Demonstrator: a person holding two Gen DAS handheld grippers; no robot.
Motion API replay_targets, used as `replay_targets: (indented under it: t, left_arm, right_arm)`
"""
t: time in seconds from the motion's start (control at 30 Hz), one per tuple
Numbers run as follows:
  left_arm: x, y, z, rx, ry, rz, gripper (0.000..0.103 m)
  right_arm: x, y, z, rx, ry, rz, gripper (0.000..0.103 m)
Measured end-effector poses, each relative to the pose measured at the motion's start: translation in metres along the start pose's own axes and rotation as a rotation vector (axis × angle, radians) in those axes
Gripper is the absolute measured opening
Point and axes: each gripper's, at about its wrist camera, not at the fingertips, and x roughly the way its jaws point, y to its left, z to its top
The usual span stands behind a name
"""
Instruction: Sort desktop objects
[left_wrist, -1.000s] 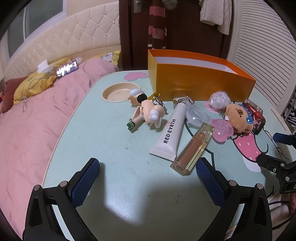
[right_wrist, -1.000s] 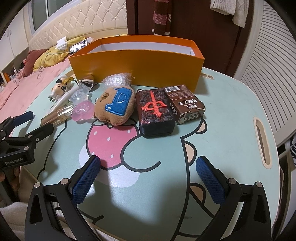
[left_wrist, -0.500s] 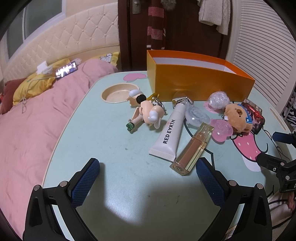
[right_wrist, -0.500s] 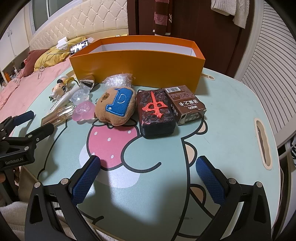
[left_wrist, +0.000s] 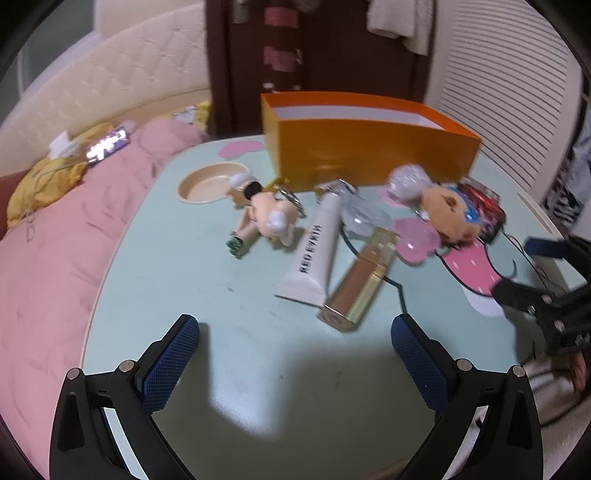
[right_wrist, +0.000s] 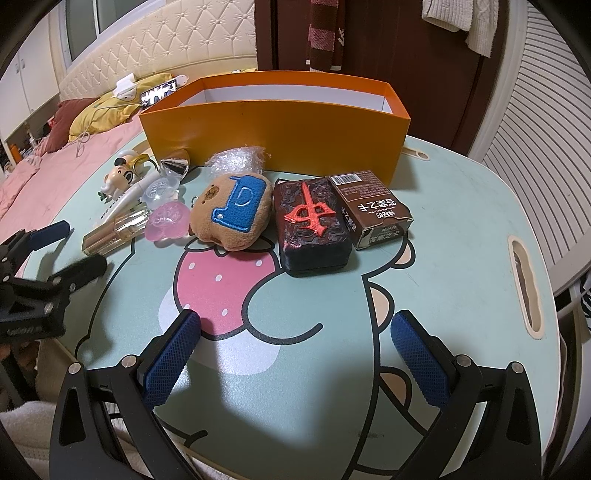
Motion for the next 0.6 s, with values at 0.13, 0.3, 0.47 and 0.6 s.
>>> replay_targets:
  t: [0.13, 0.3, 0.47, 0.6]
  left_arm:
    - [-0.024, 0.012, 0.004, -0.087, -0.101, -0.069, 0.101]
    - [-0.041, 0.033, 0.037, -0.091, -0.179, -0.076, 0.100]
    - [-0.014, 0.047, 0.069, -0.044, -0.131, -0.035, 0.071]
    - [0.016, 0.052, 0.083, -0.062, -0.063, -0.089, 0.071]
  right_arm:
    - [0.000, 0.000, 0.000, -0.001, -0.004, 0.002, 0.103]
    - [0.000, -0.001, -0.001, -0.006, -0.010, 0.007, 0.103]
    - [0.000, -0.002, -0.001, -0.012, -0.019, 0.013, 0.103]
    - [0.001, -0.003, 0.000, -0.017, -0.025, 0.017, 0.103]
